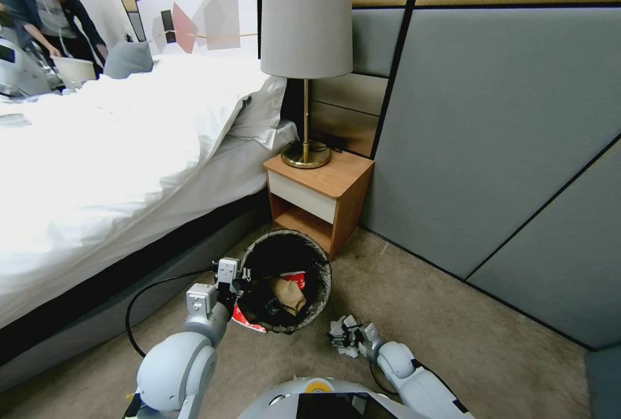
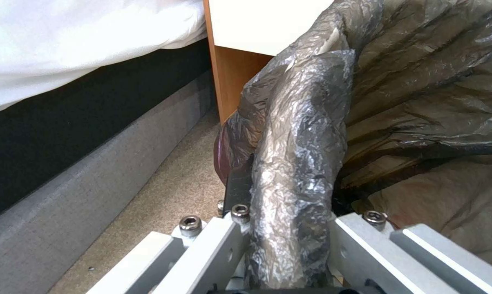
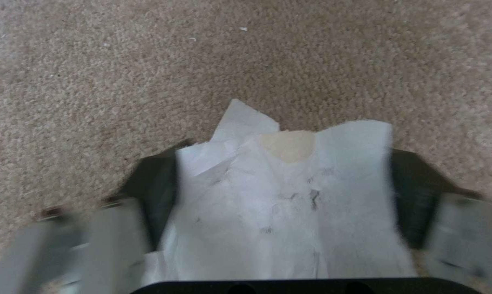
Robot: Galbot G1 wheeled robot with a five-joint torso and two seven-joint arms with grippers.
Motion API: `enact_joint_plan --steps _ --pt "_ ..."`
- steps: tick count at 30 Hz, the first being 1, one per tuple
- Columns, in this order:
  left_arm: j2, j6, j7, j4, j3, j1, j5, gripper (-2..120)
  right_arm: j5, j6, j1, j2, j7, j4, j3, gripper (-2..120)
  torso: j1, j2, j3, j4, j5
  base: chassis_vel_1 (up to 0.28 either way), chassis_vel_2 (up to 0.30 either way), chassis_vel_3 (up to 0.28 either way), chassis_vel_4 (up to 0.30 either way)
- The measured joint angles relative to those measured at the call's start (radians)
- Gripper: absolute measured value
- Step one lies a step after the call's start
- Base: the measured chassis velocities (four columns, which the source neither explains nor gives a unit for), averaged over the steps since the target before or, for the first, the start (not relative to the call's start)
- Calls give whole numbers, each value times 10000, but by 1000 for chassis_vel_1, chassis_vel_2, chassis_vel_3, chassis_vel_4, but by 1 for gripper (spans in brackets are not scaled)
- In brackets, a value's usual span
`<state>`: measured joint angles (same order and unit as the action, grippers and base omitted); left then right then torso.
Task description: Pick up the trash bin, then pick up the garbage from the floor and place it into the trash bin.
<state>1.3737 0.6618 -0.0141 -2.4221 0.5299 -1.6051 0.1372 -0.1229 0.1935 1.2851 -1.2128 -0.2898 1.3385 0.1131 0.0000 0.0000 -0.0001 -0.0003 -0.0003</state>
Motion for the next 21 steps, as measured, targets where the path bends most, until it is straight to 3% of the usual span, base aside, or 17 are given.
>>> enact_joint_plan --steps 2,7,18,21 --pt "-17 0 0 42 3 42 33 1 -3 -14 91 -4 41 58 21 57 0 0 0 3 3 0 0 0 0" --pt "-20 0 0 69 4 69 49 1 -5 -14 149 11 60 107 46 43 0 0 0 4 2 0 0 0 0" --pt "-67 0 8 95 86 126 176 1 28 -18 250 -69 74 159 82 0 0 -1 1 5 8 0 0 0 0" --pt "-68 0 10 91 86 122 187 1 30 -40 281 -76 68 185 139 0 0 0 1 6 9 0 0 0 0"
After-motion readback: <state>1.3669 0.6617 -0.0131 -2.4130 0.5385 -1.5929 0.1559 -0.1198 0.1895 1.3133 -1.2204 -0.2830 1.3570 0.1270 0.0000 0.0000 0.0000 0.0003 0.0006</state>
